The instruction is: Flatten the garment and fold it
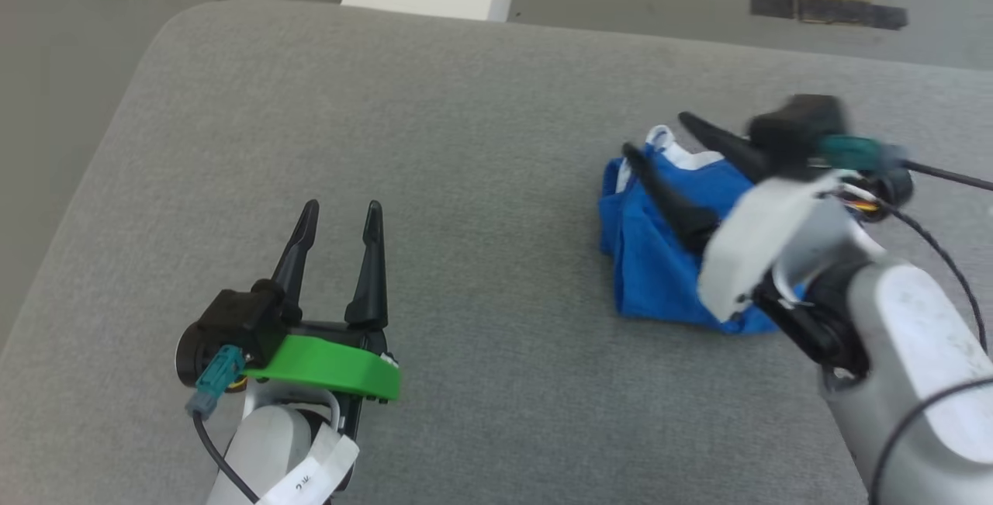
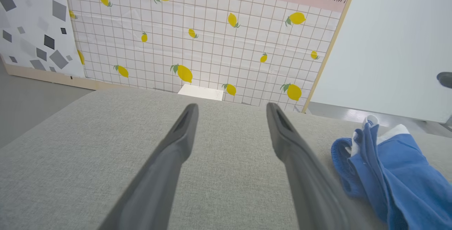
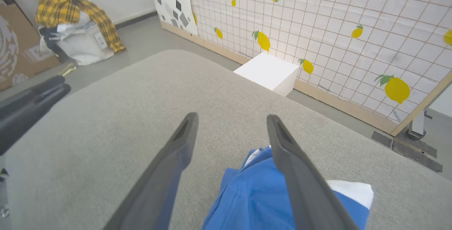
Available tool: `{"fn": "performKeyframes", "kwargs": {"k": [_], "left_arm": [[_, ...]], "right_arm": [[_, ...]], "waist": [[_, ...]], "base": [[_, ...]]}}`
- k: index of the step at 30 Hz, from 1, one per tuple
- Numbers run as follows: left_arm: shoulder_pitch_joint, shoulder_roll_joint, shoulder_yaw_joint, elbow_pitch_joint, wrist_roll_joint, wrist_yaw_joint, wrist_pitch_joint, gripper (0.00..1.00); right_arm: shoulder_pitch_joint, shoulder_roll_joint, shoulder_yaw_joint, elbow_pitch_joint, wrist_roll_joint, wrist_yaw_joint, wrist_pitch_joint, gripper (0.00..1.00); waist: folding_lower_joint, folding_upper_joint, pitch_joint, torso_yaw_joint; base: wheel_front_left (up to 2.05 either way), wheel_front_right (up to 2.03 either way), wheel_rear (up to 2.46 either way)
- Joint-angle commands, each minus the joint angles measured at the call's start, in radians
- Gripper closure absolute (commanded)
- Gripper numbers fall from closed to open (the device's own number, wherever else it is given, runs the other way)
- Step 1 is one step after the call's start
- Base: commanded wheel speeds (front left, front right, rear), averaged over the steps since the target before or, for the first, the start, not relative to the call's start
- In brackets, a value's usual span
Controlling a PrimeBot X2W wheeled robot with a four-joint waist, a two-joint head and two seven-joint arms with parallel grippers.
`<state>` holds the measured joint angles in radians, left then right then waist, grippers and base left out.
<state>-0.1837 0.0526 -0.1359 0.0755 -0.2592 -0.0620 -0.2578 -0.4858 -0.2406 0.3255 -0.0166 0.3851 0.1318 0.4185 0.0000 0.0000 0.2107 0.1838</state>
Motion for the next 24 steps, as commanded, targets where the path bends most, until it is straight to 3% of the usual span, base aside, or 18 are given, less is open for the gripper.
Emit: {"fn": "performKeyframes", "kwargs": {"k": [1, 7, 13, 18, 24], "left_arm": [[0.016, -0.002, 0.005, -0.004, 0.018, -0.005, -0.004, 0.0], [0.017, -0.002, 0.016, -0.008, 0.026, -0.008, -0.004, 0.0], [0.009, -0.002, 0.014, -0.014, 0.024, -0.01, -0.004, 0.0], [0.001, -0.002, 0.01, -0.017, 0.019, -0.01, -0.004, 0.0], [-0.011, -0.002, 0.005, -0.018, 0.014, -0.01, -0.004, 0.0]], "right_arm": [[0.031, 0.02, -0.041, -0.013, 0.026, -0.001, -0.03, 0.0], [0.116, 0.127, -0.311, -0.002, 0.19, -0.001, -0.1, 0.0], [0.128, 0.169, -0.514, 0.092, 0.327, -0.001, -0.073, 0.0], [0.113, 0.178, -0.588, 0.21, 0.354, -0.001, 0.002, 0.0], [0.076, 0.177, -0.596, 0.329, 0.305, -0.001, 0.11, 0.0]], "waist": [[0.0, 0.0, -0.026, -0.032], [0.0, 0.0, -0.027, -0.054], [0.0, 0.0, -0.007, -0.052], [0.0, 0.0, 0.011, -0.04], [0.0, 0.0, 0.033, -0.021]], "base": [[0.0, 0.0, 0.0], [0.0, 0.0, 0.0], [0.0, 0.0, 0.0], [0.0, 0.0, 0.0], [0.0, 0.0, 0.0]]}}
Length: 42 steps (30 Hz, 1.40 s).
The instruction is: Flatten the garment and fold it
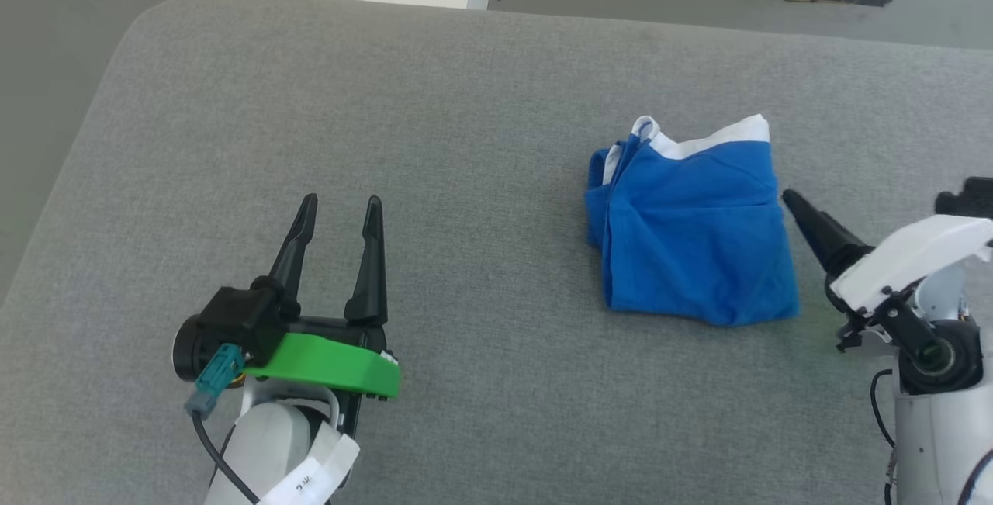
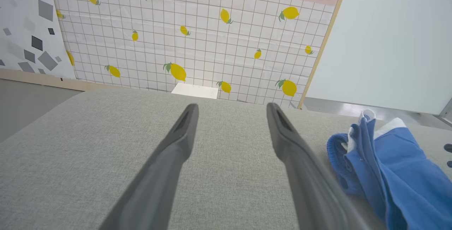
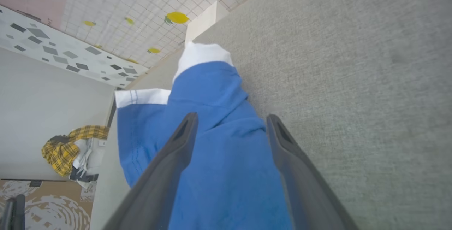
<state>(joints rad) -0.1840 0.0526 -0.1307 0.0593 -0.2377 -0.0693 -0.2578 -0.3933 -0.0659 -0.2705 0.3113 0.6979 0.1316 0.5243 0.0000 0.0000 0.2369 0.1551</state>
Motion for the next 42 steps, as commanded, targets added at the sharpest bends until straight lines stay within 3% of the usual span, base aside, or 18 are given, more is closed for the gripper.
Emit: {"fn": "performKeyframes", "kwargs": {"k": [1, 13, 14, 15, 17, 18, 24, 31, 42], "left_arm": [[-0.012, -0.002, -0.002, -0.002, -0.008, -0.003, -0.004, 0.0], [-0.016, -0.002, -0.006, 0.001, -0.014, 0.002, -0.004, 0.0], [-0.016, -0.002, -0.007, 0.002, -0.014, 0.002, -0.004, 0.0], [-0.016, -0.002, -0.007, 0.002, -0.015, 0.003, -0.004, 0.0], [-0.015, -0.002, -0.007, 0.002, -0.015, 0.005, -0.004, 0.0], [-0.014, -0.002, -0.007, 0.002, -0.015, 0.006, -0.004, 0.0], [-0.004, -0.002, -0.002, 0.001, -0.012, 0.006, -0.004, 0.0], [0.01, -0.002, 0.009, -0.005, 0.004, -0.001, -0.004, 0.0], [-0.014, -0.002, 0.014, -0.034, 0.052, -0.028, -0.004, 0.0]], "right_arm": [[-0.023, 0.002, 0.001, 0.02, -0.018, -0.001, 0.023, 0.0], [-0.098, 0.014, 0.039, 0.166, -0.024, -0.001, 0.201, 0.0], [-0.103, 0.015, 0.045, 0.171, -0.018, -0.001, 0.208, 0.19], [-0.109, 0.015, 0.056, 0.176, -0.004, -0.001, 0.216, 0.59], [-0.116, 0.015, 0.078, 0.182, 0.021, -0.001, 0.222, 0.95], [-0.119, 0.015, 0.087, 0.185, 0.031, -0.001, 0.222, 1.0], [-0.128, 0.015, 0.143, 0.183, 0.062, -0.001, 0.247, 1.0], [-0.146, 0.013, 0.21, 0.15, 0.013, -0.001, 0.258, 1.0], [-0.218, -0.176, 0.465, 0.08, -0.2, -0.001, 0.262, 1.0]], "waist": [[0.0, 0.0, 0.01, 0.012], [0.0, 0.0, 0.019, 0.038], [0.0, 0.0, 0.019, 0.038], [0.0, 0.0, 0.017, 0.038], [0.0, 0.0, 0.014, 0.036], [0.0, 0.0, 0.011, 0.033], [0.0, 0.0, -0.006, -0.001], [0.0, 0.0, -0.02, -0.085], [0.0, 0.0, 0.022, -0.324]], "base": [[0.0, 0.0, 0.0], [0.0, 0.0, 0.0], [0.0, 0.0, 0.0], [0.0, 0.0, 0.0], [0.0, 0.0, 0.0], [0.0, 0.0, 0.0], [0.0, 0.0, 0.0], [0.0, 0.0, 0.0], [0.0, 0.0, 0.0]]}}
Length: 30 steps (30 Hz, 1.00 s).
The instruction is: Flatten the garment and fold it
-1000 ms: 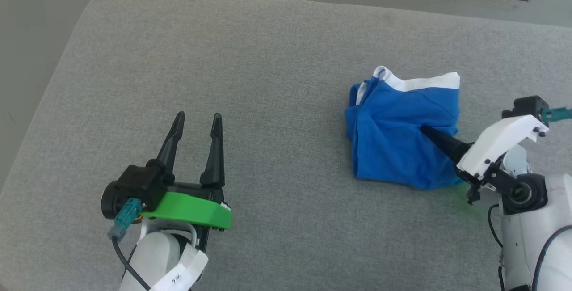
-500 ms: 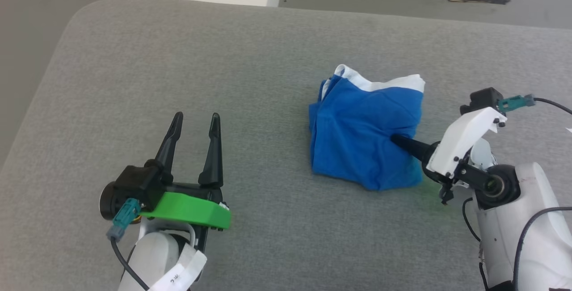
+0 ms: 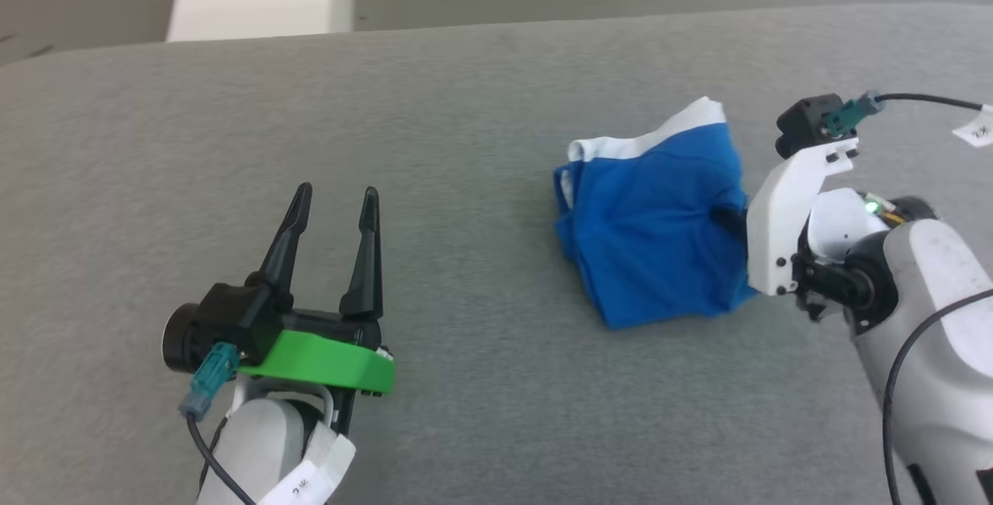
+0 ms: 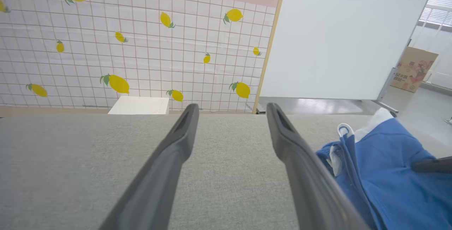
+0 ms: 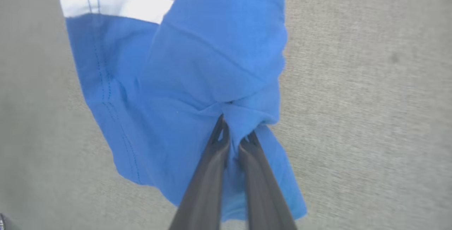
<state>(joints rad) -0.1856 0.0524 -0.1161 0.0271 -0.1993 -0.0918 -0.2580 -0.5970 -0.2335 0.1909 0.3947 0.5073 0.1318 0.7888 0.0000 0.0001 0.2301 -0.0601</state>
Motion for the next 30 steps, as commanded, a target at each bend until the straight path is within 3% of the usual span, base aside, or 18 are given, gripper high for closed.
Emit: {"fn": "performKeyframes", "kwargs": {"k": [1, 6, 11, 18, 27, 28, 29, 30], "left_arm": [[-0.019, -0.002, -0.003, -0.003, 0.019, -0.008, -0.004, 0.0], [-0.062, 0.008, -0.02, -0.011, 0.048, -0.021, -0.004, 0.0], [-0.104, 0.031, -0.039, -0.015, 0.064, -0.029, -0.004, 0.0], [-0.165, 0.076, -0.062, -0.024, 0.078, -0.034, -0.004, 0.0], [-0.192, 0.112, -0.066, -0.014, 0.075, -0.034, -0.004, 0.0], [-0.19, 0.109, -0.064, -0.011, 0.069, -0.031, -0.004, 0.0], [-0.188, 0.105, -0.063, -0.01, 0.066, -0.029, -0.004, 0.0], [-0.184, 0.1, -0.061, -0.009, 0.062, -0.027, -0.004, 0.0]], "right_arm": [[-0.023, -0.029, 0.028, -0.004, -0.029, -0.001, -0.006, 1.0], [-0.091, -0.143, 0.157, 0.025, -0.158, -0.001, -0.069, 1.0], [-0.163, -0.17, 0.17, 0.122, -0.24, -0.001, -0.166, 1.0], [-0.248, -0.179, 0.072, 0.301, -0.43, -0.001, -0.336, 1.0], [-0.326, -0.158, -0.148, 0.445, -0.668, -0.001, -0.495, 1.0], [-0.333, -0.133, -0.225, 0.476, -0.71, -0.001, -0.531, 0.56], [-0.333, -0.125, -0.247, 0.484, -0.718, -0.001, -0.542, 0.0], [-0.331, -0.119, -0.27, 0.488, -0.732, -0.001, -0.563, 0.0]], "waist": [[0.0, -0.0001, 0.037, -0.13], [0.0, -0.0001, 0.097, -0.24], [0.0, -0.0001, 0.158, -0.317], [0.0, -0.0001, 0.242, -0.36], [0.0, -0.0001, 0.287, -0.326], [0.0, -0.0001, 0.274, -0.307], [0.0, -0.0001, 0.266, -0.3], [0.0, -0.0001, 0.254, -0.291]], "base": [[0.0, 0.0, 0.0], [0.0, 0.0, 0.0], [0.0, 0.0, 0.0], [0.0, 0.0, 0.0], [0.0, 0.0, 0.0], [0.0, 0.0, 0.0], [0.0, 0.0, 0.0], [0.0, 0.0, 0.0]]}}
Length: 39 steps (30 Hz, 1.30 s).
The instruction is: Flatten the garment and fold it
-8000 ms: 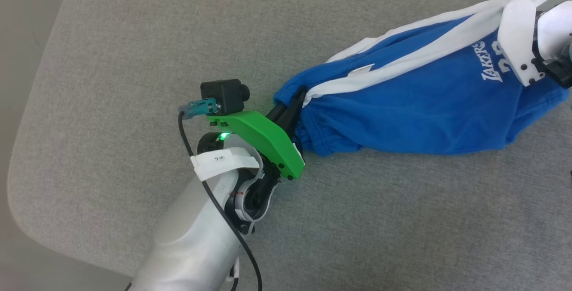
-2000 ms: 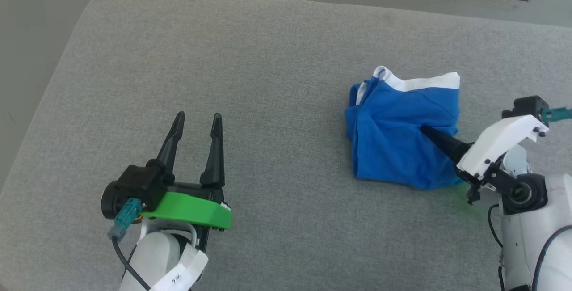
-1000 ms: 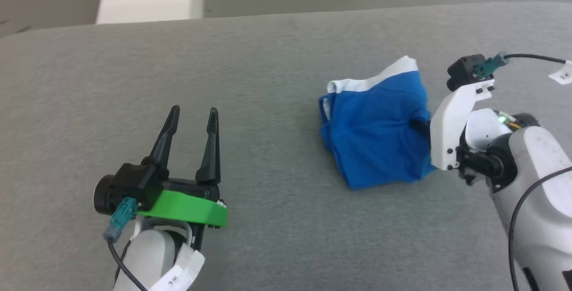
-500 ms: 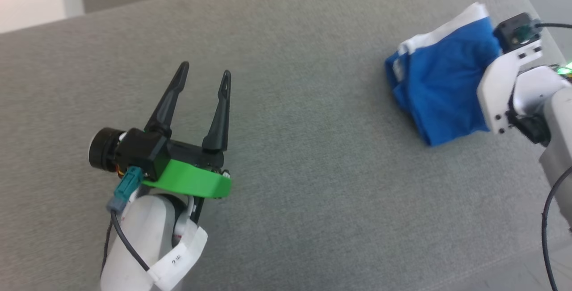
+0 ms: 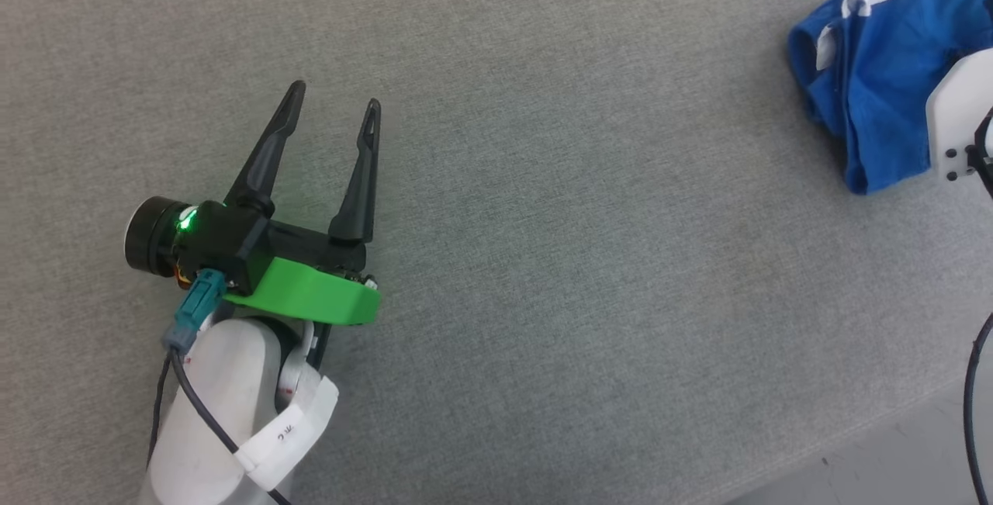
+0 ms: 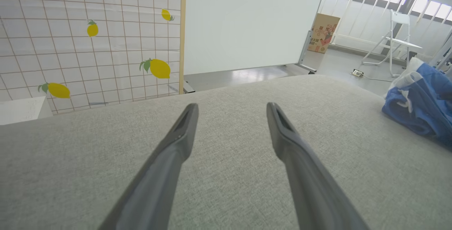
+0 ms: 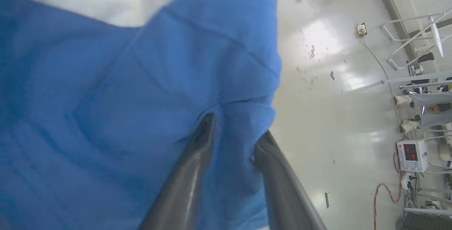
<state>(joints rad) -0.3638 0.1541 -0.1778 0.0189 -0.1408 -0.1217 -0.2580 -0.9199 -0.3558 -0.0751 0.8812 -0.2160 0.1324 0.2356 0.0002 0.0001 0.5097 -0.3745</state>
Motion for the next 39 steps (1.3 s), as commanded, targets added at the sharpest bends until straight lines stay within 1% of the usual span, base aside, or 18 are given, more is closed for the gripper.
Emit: {"fn": "performKeyframes", "kwargs": {"k": [1, 4, 8, 10, 12, 17, 20, 23, 25, 26, 27, 33, 39], "left_arm": [[-0.001, -0.008, 0.003, 0.002, -0.002, 0.004, -0.004, 0.0], [0.017, -0.027, 0.008, 0.011, -0.016, 0.008, -0.004, 0.0], [0.058, -0.049, 0.022, 0.033, -0.038, 0.012, -0.004, 0.0], [0.081, -0.059, 0.032, 0.041, -0.048, 0.014, -0.004, 0.0], [0.12, -0.072, 0.05, 0.052, -0.067, 0.017, -0.004, 0.0], [0.171, -0.089, 0.067, 0.069, -0.088, 0.02, -0.004, 0.0], [0.192, -0.096, 0.073, 0.075, -0.101, 0.026, -0.004, 0.0], [0.213, -0.1, 0.075, 0.079, -0.105, 0.03, -0.004, 0.0], [0.23, -0.101, 0.077, 0.08, -0.107, 0.032, -0.004, 0.0], [0.25, -0.103, 0.081, 0.078, -0.108, 0.037, -0.004, 0.0], [0.258, -0.103, 0.081, 0.078, -0.108, 0.037, -0.004, 0.0], [0.288, -0.104, 0.072, 0.073, -0.119, 0.043, -0.004, 0.0], [0.31, -0.104, 0.054, 0.072, -0.122, 0.047, -0.004, 0.0]], "right_arm": [[-0.002, 0.006, -0.018, 0.002, -0.028, -0.002, -0.031, 0.0], [0.026, 0.001, -0.045, -0.001, -0.067, -0.002, -0.087, 0.0], [0.078, 0.011, -0.099, -0.026, -0.059, -0.002, -0.175, 0.0], [0.106, 0.031, -0.105, -0.044, -0.018, -0.002, -0.236, 0.0], [0.162, 0.057, -0.103, -0.09, 0.053, -0.002, -0.312, 0.0], [0.276, 0.086, -0.073, -0.212, 0.172, -0.002, -0.405, 0.0], [0.368, 0.097, -0.044, -0.328, 0.242, -0.002, -0.436, 0.0], [0.46, 0.111, -0.021, -0.447, 0.289, -0.002, -0.453, 0.0], [0.535, 0.131, -0.019, -0.542, 0.305, -0.002, -0.462, 0.0], [0.623, 0.158, -0.013, -0.636, 0.315, -0.002, -0.467, 0.0], [0.653, 0.172, -0.013, -0.665, 0.315, -0.002, -0.468, 0.0], [0.789, 0.246, -0.022, -0.77, 0.302, -0.002, -0.466, 0.0], [0.903, 0.292, -0.05, -0.836, 0.269, -0.002, -0.468, 0.0]], "waist": [[-0.0002, -0.0001, -0.041, 0.035], [-0.0002, -0.0001, -0.092, 0.068], [-0.0002, -0.0001, -0.171, 0.115], [-0.0002, -0.0001, -0.208, 0.14], [-0.0002, -0.0001, -0.267, 0.177], [-0.0002, -0.0001, -0.342, 0.243], [-0.0002, -0.0001, -0.374, 0.286], [-0.0002, -0.0001, -0.403, 0.317], [-0.0002, -0.0001, -0.425, 0.34], [-0.0002, -0.0001, -0.444, 0.362], [-0.0002, -0.0001, -0.449, 0.369], [-0.0002, -0.0001, -0.472, 0.404], [-0.0002, -0.0001, -0.487, 0.429]], "base": [[0.0, 0.0, 0.0], [0.0, 0.0, 0.0], [0.0, 0.0, 0.0], [0.0, 0.0, 0.0], [0.0, 0.0, 0.0], [0.0, 0.0, 0.0], [0.0, 0.0, 0.0], [0.0, 0.0, 0.0], [0.0, 0.0, 0.0], [0.0, 0.0, 0.0], [0.0, 0.0, 0.0], [0.0, 0.0, 0.0], [0.0, 0.0, 0.0]]}}
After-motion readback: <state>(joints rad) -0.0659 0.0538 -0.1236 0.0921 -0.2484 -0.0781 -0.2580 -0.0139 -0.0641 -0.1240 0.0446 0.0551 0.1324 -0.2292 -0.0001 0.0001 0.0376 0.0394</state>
